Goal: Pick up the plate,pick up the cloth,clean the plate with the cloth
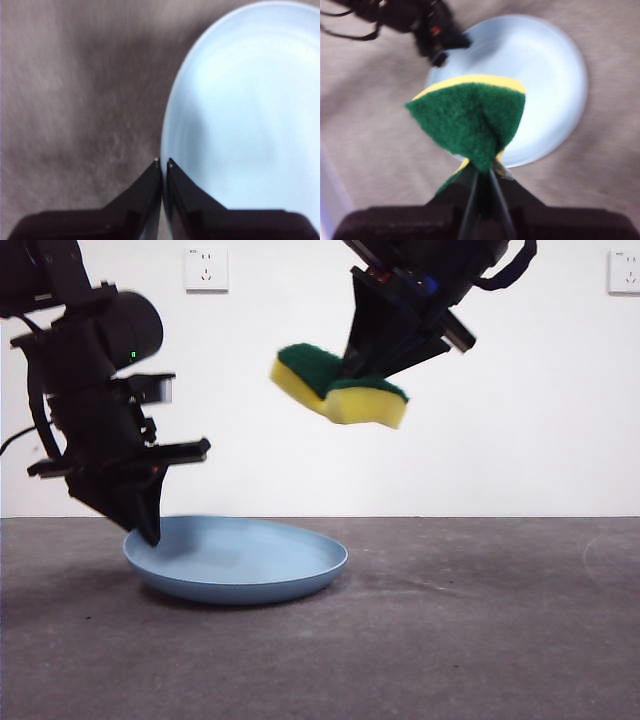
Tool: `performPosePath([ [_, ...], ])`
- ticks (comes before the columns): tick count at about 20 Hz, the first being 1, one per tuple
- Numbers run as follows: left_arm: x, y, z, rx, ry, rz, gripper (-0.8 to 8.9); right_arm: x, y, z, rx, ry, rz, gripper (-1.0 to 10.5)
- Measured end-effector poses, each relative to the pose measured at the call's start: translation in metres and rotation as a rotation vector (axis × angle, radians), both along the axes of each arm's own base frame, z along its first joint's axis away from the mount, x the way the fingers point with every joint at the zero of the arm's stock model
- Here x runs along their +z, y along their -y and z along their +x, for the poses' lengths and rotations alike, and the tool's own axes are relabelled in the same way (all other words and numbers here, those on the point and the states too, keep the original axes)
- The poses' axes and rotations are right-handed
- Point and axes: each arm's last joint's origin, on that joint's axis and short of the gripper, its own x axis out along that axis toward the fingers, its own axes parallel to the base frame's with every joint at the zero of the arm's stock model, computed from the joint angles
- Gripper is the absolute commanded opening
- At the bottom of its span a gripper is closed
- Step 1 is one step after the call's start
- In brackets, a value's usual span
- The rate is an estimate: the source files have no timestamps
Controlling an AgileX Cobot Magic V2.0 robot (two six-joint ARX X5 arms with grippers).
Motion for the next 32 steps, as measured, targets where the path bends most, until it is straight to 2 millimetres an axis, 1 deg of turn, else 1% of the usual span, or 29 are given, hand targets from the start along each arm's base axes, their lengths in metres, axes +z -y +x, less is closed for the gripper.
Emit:
performPosePath([
  [2, -0.005, 0.000, 0.000, 0.006, -0.034, 0.008, 0.11, 0.001, 0.004, 0.002, -0.097, 0.068, -0.083, -0.2],
  [3, -0.005, -0.001, -0.001, 0.007, -0.044, 0.010, 0.87, 0.002, 0.005, 0.004, -0.153, 0.109, -0.128, -0.2],
  [5, -0.007, -0.002, -0.004, 0.000, -0.083, 0.031, 3.55, 0.005, 0.009, 0.012, -0.249, 0.196, -0.161, -0.2],
  [6, -0.010, -0.002, -0.006, -0.005, -0.112, 0.042, 4.21, 0.007, 0.010, 0.016, -0.264, 0.224, -0.142, -0.2],
  [9, -0.009, -0.003, -0.009, -0.008, -0.126, 0.048, 4.18, 0.004, 0.015, 0.030, -0.318, 0.241, -0.111, -0.2],
  [11, 0.002, -0.003, -0.013, -0.010, -0.108, 0.042, 4.17, -0.008, 0.019, 0.039, -0.360, 0.197, -0.119, -0.2],
  [14, 0.041, 0.000, -0.028, -0.032, 0.011, 0.004, 4.17, -0.038, 0.023, 0.054, -0.400, 0.089, -0.180, -0.2],
  [16, 0.069, 0.000, -0.041, -0.046, 0.098, -0.025, 4.16, -0.059, 0.024, 0.060, -0.381, -0.009, -0.209, -0.2],
  [18, 0.092, -0.002, -0.057, -0.057, 0.158, -0.047, 4.11, -0.076, 0.024, 0.062, -0.349, -0.101, -0.217, -0.1],
  [19, 0.103, -0.004, -0.066, -0.063, 0.181, -0.056, 4.09, -0.083, 0.024, 0.063, -0.336, -0.145, -0.219, 0.1],
  [21, 0.121, -0.007, -0.082, -0.079, 0.229, -0.085, 4.09, -0.094, 0.024, 0.061, -0.312, -0.223, -0.229, 0.1],
  [22, 0.128, -0.008, -0.088, -0.092, 0.250, -0.105, 4.09, -0.096, 0.024, 0.060, -0.308, -0.244, -0.239, 0.6],
  [23, 0.135, -0.009, -0.094, -0.101, 0.275, -0.122, 4.09, -0.098, 0.025, 0.059, -0.306, -0.261, -0.249, 1.7],
  [24, 0.141, -0.011, -0.099, -0.107, 0.293, -0.134, 4.09, -0.098, 0.025, 0.059, -0.306, -0.268, -0.253, 2.9],
  [25, 0.144, -0.012, -0.102, -0.107, 0.308, -0.140, 4.09, -0.098, 0.025, 0.058, -0.306, -0.269, -0.253, 3.8],
  [26, 0.145, -0.012, -0.103, -0.108, 0.313, -0.142, 4.09, -0.098, 0.025, 0.058, -0.308, -0.270, -0.253, 4.2],
  [30, 0.143, -0.013, -0.104, -0.107, 0.288, -0.133, 4.09, -0.098, 0.025, 0.058, -0.308, -0.277, -0.258, 4.1],
  [32, 0.143, -0.013, -0.104, -0.108, 0.286, -0.132, 4.09, -0.091, 0.026, 0.055, -0.309, -0.264, -0.249, 4.1],
])
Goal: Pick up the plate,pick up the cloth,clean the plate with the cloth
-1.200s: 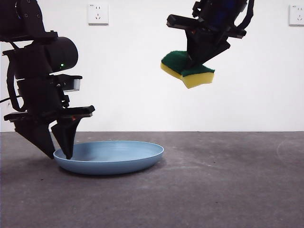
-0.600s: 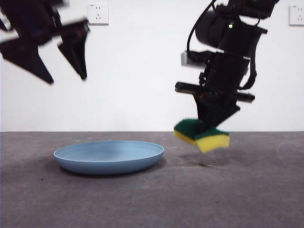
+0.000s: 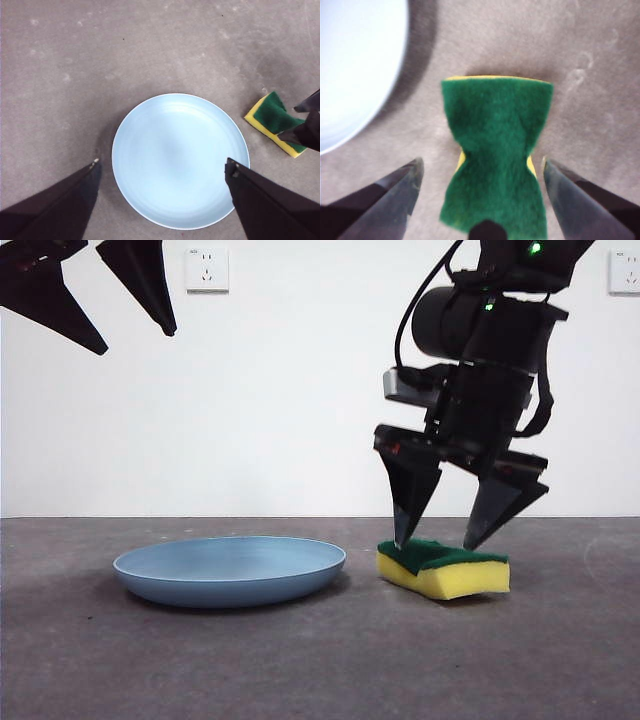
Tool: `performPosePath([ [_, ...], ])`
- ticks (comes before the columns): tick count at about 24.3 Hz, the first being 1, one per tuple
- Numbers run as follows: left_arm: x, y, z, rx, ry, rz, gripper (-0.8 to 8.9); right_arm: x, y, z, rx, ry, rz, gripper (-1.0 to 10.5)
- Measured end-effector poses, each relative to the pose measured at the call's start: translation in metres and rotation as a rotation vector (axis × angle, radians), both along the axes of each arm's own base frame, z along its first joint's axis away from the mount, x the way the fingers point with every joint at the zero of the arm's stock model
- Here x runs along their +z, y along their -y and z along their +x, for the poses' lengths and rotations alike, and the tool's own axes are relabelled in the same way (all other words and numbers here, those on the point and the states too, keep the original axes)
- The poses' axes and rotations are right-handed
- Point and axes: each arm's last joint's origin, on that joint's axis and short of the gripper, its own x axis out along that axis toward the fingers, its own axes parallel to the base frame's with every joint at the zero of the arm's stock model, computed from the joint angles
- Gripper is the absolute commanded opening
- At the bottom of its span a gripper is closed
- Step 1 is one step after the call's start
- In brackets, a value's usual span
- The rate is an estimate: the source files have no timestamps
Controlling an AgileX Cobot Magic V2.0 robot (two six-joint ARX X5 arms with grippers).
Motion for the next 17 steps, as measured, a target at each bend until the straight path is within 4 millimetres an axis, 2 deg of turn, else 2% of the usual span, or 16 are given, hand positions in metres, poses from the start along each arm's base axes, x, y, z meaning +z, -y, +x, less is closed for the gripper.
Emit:
performPosePath([
  [3, 0.000, 0.000, 0.000, 0.000, -0.001, 0.000, 3.99, 0.034, 0.006, -0.012, 0.000, 0.080, 0.040, 4.0],
  [4, 0.000, 0.000, 0.000, 0.000, -0.006, 0.002, 3.49, 0.047, 0.009, -0.017, 0.000, 0.113, 0.056, 3.9],
  [5, -0.001, 0.000, -0.001, 0.000, -0.018, 0.007, 2.02, 0.063, 0.013, -0.026, -0.001, 0.145, 0.073, 2.9],
  [6, -0.002, 0.000, -0.002, -0.003, -0.032, 0.013, 0.45, 0.075, 0.017, -0.033, 0.000, 0.169, 0.085, 1.4],
  [7, -0.003, 0.000, -0.004, -0.010, -0.044, 0.021, -0.02, 0.089, 0.021, -0.043, 0.001, 0.197, 0.099, -0.1],
  [11, 0.007, 0.007, -0.018, -0.071, 0.003, 0.018, -0.08, 0.136, 0.040, -0.080, 0.010, 0.323, 0.156, -0.1],
  [13, 0.020, 0.007, -0.036, -0.090, 0.069, 0.006, -0.08, 0.156, 0.049, -0.098, 0.011, 0.400, 0.193, -0.1],
  [17, 0.045, -0.005, -0.073, 0.001, 0.226, 0.059, -0.08, 0.188, 0.069, -0.136, 0.018, 0.556, 0.253, -0.1],
])
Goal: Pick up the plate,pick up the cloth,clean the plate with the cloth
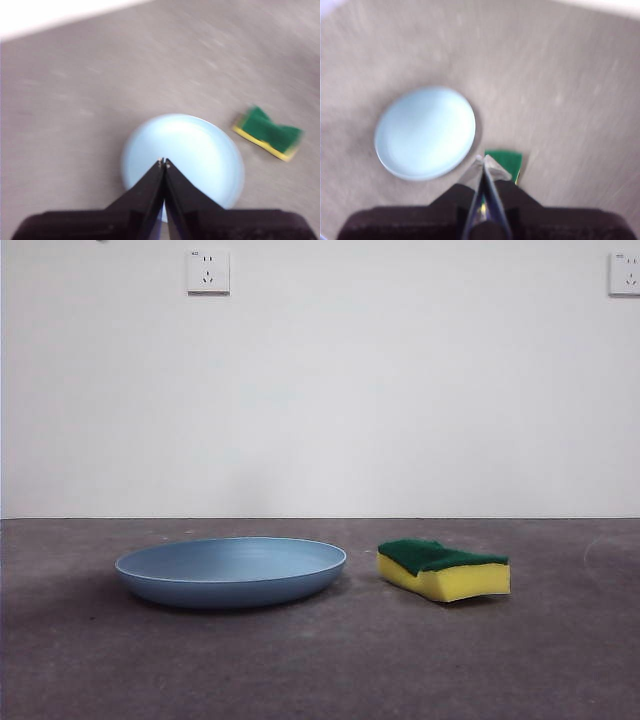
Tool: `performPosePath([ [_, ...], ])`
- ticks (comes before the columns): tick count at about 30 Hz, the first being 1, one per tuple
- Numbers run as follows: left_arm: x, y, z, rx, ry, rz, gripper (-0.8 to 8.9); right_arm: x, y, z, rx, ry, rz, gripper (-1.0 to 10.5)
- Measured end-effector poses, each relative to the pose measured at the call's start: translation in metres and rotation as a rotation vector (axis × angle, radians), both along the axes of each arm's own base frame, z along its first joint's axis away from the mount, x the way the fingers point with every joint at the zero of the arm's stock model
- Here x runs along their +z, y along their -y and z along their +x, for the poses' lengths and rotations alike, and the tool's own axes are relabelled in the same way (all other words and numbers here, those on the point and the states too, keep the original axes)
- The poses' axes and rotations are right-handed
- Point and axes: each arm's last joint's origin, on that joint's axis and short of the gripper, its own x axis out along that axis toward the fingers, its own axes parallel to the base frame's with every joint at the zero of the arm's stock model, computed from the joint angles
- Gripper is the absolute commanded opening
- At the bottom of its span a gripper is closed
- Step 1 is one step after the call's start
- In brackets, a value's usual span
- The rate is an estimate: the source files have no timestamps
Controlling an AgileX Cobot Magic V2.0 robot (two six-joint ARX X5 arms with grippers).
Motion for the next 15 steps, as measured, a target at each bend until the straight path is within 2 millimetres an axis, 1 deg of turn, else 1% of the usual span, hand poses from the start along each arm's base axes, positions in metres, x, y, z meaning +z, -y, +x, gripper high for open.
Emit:
performPosePath([
  [2, 0.004, -0.007, -0.021, -0.001, 0.060, -0.010, -0.08, 0.008, 0.010, -0.021, 0.007, 0.095, 0.035, -0.1],
  [4, -0.006, -0.014, -0.038, 0.004, 0.083, -0.005, -0.08, 0.003, 0.021, -0.040, -0.020, 0.159, 0.048, -0.1],
  [6, -0.019, -0.019, -0.046, 0.008, 0.090, -0.001, -0.08, -0.006, 0.028, -0.052, -0.062, 0.188, 0.037, -0.1],
  [8, -0.034, -0.023, -0.053, 0.003, 0.103, -0.011, -0.08, -0.021, 0.035, -0.063, -0.085, 0.197, 0.028, -0.1],
  [10, -0.049, -0.027, -0.061, -0.009, 0.130, -0.036, -0.08, -0.040, 0.040, -0.074, -0.090, 0.184, 0.022, -0.1],
  [13, -0.067, -0.032, -0.072, -0.025, 0.151, -0.078, -0.03, -0.064, 0.047, -0.087, -0.095, 0.135, 0.007, 0.0],
  [15, -0.073, -0.034, -0.077, -0.033, 0.113, -0.094, -0.03, -0.070, 0.050, -0.093, -0.115, 0.095, -0.010, 0.0],
])
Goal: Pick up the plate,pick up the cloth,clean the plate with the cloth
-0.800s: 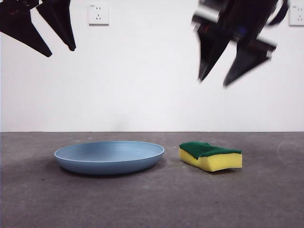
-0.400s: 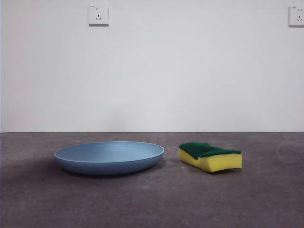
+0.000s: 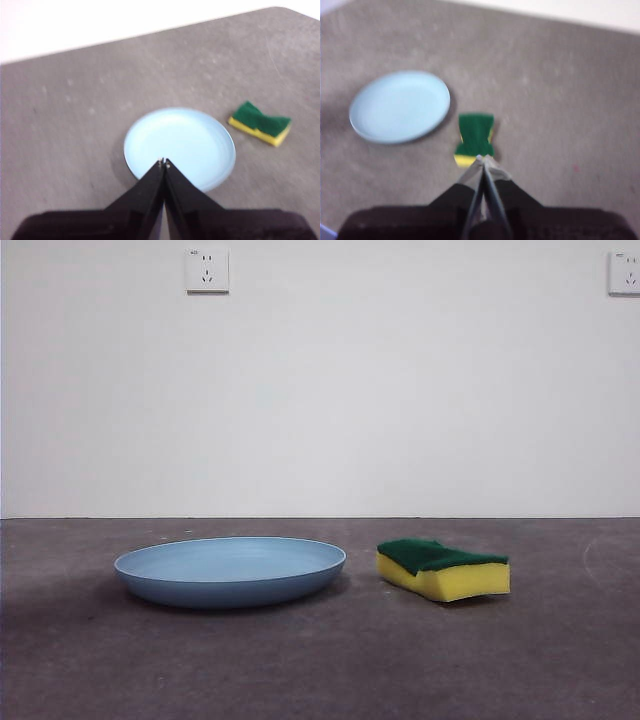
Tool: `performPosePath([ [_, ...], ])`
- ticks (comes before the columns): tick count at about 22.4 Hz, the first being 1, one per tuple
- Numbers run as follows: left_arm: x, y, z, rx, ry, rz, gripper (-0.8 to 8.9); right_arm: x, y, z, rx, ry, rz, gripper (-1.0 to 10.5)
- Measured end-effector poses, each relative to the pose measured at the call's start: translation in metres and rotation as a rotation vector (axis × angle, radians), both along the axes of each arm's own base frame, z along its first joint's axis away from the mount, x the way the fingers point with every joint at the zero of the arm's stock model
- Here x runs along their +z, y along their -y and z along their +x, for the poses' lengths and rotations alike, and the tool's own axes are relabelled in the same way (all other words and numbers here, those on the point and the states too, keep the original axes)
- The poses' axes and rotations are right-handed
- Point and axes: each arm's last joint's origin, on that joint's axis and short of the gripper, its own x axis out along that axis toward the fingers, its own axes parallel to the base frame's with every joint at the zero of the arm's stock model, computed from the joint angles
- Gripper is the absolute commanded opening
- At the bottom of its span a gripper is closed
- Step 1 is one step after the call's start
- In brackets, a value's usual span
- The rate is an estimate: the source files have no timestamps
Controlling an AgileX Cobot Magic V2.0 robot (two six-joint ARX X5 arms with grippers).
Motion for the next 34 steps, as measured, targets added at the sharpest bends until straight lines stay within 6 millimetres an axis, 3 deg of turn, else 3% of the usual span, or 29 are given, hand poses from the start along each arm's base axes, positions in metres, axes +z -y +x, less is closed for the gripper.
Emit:
performPosePath([
  [6, -0.009, 0.002, 0.001, 0.003, -0.108, 0.005, -0.02, -0.003, 0.001, -0.002, -0.010, -0.039, -0.003, 0.0],
  [16, -0.012, 0.006, 0.006, 0.007, -0.139, 0.021, -0.02, -0.003, 0.001, -0.002, -0.012, -0.042, -0.001, 0.0],
  [19, -0.007, 0.002, 0.006, 0.031, -0.061, 0.061, -0.02, -0.003, 0.001, -0.002, -0.012, -0.041, -0.001, 0.0],
  [23, -0.006, -0.018, 0.006, 0.165, 0.109, -0.047, -0.01, -0.003, 0.001, -0.002, -0.012, -0.042, -0.001, 0.0],
  [30, -0.096, -0.043, 0.008, 0.254, 0.178, -0.130, -0.01, -0.003, 0.001, -0.002, -0.012, -0.042, -0.001, 0.0],
  [34, -0.127, -0.049, 0.008, 0.315, 0.165, -0.106, -0.01, -0.003, 0.001, -0.002, -0.012, -0.041, 0.000, 0.0],
])
